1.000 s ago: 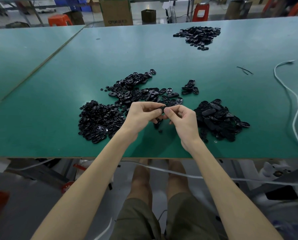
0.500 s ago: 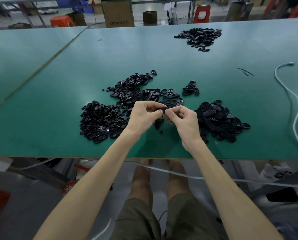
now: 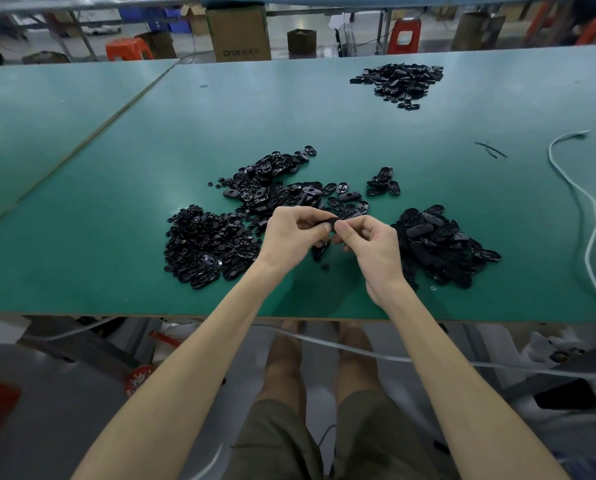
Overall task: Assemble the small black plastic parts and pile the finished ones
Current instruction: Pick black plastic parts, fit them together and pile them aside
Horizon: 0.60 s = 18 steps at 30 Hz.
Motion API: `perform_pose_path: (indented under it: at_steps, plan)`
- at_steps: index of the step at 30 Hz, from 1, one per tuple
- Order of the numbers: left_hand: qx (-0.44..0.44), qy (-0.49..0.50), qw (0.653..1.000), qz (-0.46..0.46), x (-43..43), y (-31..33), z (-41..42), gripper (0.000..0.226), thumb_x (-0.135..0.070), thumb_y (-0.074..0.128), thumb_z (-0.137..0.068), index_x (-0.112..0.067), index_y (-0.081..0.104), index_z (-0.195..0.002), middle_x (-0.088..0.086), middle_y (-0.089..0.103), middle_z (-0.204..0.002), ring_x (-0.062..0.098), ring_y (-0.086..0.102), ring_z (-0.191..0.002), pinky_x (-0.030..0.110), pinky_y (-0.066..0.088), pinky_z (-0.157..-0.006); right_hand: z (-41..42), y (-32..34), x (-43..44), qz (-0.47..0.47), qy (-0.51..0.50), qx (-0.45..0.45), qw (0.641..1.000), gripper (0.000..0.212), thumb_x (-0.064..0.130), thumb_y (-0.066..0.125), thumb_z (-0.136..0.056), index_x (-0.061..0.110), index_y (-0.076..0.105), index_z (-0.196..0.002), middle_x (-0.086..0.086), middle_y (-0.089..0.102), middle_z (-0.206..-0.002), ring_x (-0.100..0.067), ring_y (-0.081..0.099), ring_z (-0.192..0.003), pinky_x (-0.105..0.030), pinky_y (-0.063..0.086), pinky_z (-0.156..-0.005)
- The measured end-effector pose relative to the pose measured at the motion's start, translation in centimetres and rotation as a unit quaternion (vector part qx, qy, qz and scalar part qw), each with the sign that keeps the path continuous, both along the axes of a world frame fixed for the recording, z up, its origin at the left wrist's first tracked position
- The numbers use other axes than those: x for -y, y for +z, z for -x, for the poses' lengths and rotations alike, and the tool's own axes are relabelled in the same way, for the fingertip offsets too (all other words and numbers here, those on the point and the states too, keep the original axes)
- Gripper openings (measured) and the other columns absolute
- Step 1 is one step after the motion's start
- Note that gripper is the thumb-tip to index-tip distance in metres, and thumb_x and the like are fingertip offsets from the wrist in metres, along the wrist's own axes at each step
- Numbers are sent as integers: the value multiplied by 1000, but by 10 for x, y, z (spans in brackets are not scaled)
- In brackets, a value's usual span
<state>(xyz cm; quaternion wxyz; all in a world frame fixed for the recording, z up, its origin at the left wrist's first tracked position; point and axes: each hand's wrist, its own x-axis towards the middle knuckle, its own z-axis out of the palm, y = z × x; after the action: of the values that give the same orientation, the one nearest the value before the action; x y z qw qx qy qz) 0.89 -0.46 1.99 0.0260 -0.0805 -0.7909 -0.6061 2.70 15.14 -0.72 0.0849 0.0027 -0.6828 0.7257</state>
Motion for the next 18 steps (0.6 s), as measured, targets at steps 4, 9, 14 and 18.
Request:
perform_pose_path:
  at_steps: [4,9,14,18]
  plan:
    - [4,0,1000,-1,0,0,2,17,4,73,-90,-3,78,-105,20,77,-88,26,70,-73,45,62,-83,0,0,0,6,-2,0,1000,9,9,73,-95,8,71,-87,5,75,-69,-2,68,-66,-15,50,-65]
    - [8,-10,1000,-20,0,-1,1,17,5,72,-90,-5,77,-103,22,76,-90,26,69,-74,42,62,-82,1,-1,0,11,-5,2,1000,7,10,73,-95,6,72,-89,4,75,-70,-3,67,-66,-16,51,-65]
    - [18,-19,999,-41,1,-1,0,18,6,71,-91,-5,77,-103,22,76,-90,25,69,-74,36,61,-79,1,-2,-1,10,-3,4,1000,8,10,74,-95,6,72,-89,3,75,-70,-3,66,-66,-17,51,-65]
    - [17,-20,999,-46,1,-1,1,17,6,72,-90,-4,77,-104,23,76,-90,25,69,-75,36,62,-79,1,-1,0,12,-4,3,1000,7,10,74,-95,7,72,-88,3,75,-70,-3,67,-67,-17,51,-65]
